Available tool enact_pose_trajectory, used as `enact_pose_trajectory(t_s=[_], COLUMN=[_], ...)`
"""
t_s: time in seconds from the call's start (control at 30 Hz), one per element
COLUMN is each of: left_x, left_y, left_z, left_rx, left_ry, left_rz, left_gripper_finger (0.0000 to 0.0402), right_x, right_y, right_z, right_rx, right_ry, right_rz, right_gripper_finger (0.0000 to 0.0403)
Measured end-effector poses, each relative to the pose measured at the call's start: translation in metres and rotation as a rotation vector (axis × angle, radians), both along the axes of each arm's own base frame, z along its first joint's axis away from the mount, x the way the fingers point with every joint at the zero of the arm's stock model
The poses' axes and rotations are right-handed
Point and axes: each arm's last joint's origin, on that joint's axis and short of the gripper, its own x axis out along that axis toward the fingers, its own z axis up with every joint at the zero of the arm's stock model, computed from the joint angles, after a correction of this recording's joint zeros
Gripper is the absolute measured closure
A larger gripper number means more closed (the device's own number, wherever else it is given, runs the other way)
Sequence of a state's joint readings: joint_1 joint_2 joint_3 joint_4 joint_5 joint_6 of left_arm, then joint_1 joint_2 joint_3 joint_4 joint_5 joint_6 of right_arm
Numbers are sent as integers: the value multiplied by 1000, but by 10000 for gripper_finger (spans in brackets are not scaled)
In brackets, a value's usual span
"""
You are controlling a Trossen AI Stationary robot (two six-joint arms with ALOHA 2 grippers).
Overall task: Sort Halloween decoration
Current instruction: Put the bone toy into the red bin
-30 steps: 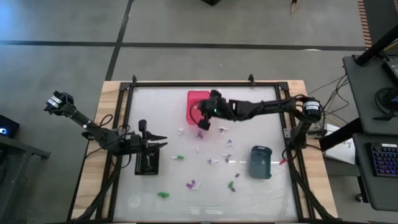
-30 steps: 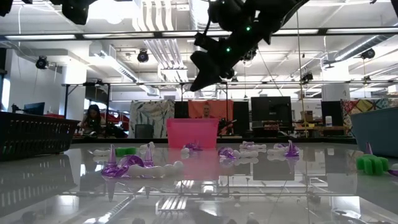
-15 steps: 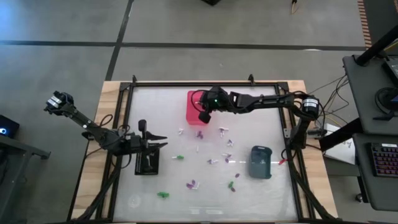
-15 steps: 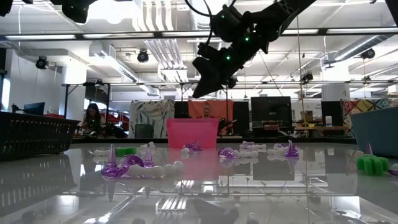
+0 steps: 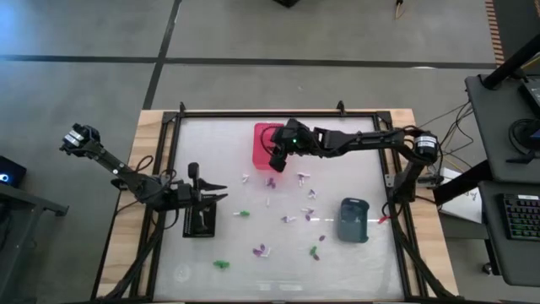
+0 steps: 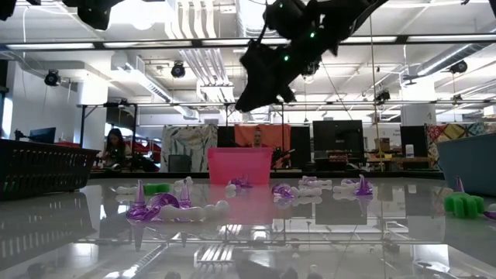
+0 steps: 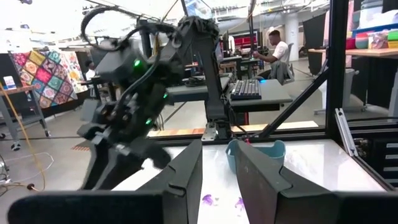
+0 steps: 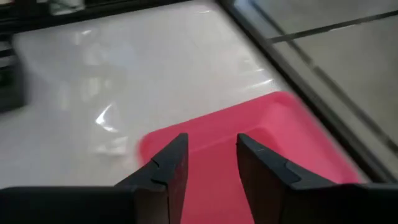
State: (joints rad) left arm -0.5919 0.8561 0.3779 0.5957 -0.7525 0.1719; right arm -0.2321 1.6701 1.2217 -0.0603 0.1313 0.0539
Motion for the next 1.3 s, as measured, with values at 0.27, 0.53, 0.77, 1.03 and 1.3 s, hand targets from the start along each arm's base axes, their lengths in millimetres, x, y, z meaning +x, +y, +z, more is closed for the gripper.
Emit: enact_pose_trajectory(t_s=[0.27,0.53,0.77,1.03,1.3], left_x=[8,16,20,28,47], left_y=[-4,-6,-6,1,12], left_z=[-11,-20,-26,-25,-26], left_rx=[-14,-56,-105,-221,-309], left_ry=[45,76,93,114,424], left_rz=[1,11,21,14,114], left_gripper_finger=[324,324,324,324,324], right_x=[-19,-41,-51,-60,-69], right_y=[53,110,146,164,165], right_z=[18,24,22,20,16], right_rx=[98,176,197,225,240], right_ry=[104,246,301,351,437], right_rz=[83,167,235,244,209], right_gripper_finger=[288,298,298,296,296])
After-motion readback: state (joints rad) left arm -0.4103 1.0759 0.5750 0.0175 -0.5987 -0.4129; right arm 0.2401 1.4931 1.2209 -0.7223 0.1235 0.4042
